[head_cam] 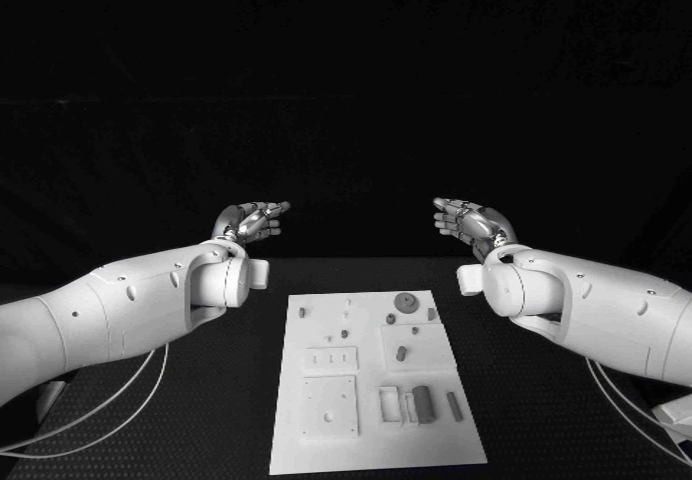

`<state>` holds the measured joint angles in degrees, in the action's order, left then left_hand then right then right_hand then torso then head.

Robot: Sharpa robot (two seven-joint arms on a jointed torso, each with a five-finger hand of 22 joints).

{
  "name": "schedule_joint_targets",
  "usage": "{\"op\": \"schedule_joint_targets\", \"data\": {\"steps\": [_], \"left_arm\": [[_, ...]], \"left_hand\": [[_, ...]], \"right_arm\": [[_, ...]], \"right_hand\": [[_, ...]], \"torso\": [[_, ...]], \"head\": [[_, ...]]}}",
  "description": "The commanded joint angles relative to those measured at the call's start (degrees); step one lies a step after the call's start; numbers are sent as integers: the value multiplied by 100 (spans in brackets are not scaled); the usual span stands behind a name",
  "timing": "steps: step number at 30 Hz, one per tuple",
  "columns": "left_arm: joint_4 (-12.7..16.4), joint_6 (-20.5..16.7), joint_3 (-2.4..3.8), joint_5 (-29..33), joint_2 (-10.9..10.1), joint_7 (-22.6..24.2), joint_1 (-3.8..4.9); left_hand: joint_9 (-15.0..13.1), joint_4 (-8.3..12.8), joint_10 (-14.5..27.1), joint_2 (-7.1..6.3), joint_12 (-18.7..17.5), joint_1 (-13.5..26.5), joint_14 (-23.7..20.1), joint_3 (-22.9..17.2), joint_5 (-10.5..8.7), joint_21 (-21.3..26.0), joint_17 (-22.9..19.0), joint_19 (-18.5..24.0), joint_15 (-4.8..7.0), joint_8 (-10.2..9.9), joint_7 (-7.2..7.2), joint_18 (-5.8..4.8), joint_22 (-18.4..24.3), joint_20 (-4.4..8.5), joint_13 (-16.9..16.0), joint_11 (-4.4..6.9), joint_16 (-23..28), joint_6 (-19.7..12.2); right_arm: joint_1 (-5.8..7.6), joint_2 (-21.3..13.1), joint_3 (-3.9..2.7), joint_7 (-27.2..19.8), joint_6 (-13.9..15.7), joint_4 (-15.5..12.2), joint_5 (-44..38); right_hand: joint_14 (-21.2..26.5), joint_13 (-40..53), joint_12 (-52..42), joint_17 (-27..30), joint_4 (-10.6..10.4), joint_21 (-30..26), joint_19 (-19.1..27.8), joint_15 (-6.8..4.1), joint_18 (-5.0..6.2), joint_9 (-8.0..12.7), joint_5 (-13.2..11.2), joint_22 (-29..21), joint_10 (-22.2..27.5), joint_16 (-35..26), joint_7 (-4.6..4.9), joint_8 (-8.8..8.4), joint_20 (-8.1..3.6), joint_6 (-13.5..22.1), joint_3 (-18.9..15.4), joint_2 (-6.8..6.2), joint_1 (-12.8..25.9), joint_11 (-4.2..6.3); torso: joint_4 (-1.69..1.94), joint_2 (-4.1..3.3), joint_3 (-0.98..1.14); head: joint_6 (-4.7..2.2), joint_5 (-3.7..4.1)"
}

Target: Assemble the parts on the task board

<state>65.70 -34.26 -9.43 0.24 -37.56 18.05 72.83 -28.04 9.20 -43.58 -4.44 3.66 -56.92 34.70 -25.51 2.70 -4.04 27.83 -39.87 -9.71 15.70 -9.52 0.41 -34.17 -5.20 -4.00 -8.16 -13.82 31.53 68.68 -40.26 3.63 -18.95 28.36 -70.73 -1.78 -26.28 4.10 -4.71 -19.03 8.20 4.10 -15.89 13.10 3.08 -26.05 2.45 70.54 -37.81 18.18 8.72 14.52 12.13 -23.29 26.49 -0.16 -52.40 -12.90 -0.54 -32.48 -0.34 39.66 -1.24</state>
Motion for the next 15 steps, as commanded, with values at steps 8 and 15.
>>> {"op": "schedule_joint_targets", "data": {"steps": [8,15], "left_arm": [[-726,1045,-246,-23,229,-949,367],[-570,1332,-273,-146,150,-814,309]], "left_hand": [[-53,39,-325,48,142,-106,276,-47,21,-99,72,-223,18,135,-70,-26,-47,83,-55,-79,-171,240],[-118,258,-1120,115,496,-412,1197,-186,32,-356,296,-738,115,366,-178,108,-166,226,-213,-126,-671,739]], "right_arm": [[406,221,158,1200,-2160,937,-475],[375,432,193,1032,-1586,1474,-4379]], "right_hand": [[-1034,109,-386,-241,847,213,-1143,-7,428,-203,47,428,-913,534,480,505,-34,-843,370,-25,-845,24],[-1863,198,-669,-407,861,369,-1932,-262,700,-265,49,340,-1633,894,368,783,-74,-1518,507,-158,-1230,175]], "torso": [[-3,-3,-1],[0,-29,-24]], "head": [[2,1],[41,-34]]}}
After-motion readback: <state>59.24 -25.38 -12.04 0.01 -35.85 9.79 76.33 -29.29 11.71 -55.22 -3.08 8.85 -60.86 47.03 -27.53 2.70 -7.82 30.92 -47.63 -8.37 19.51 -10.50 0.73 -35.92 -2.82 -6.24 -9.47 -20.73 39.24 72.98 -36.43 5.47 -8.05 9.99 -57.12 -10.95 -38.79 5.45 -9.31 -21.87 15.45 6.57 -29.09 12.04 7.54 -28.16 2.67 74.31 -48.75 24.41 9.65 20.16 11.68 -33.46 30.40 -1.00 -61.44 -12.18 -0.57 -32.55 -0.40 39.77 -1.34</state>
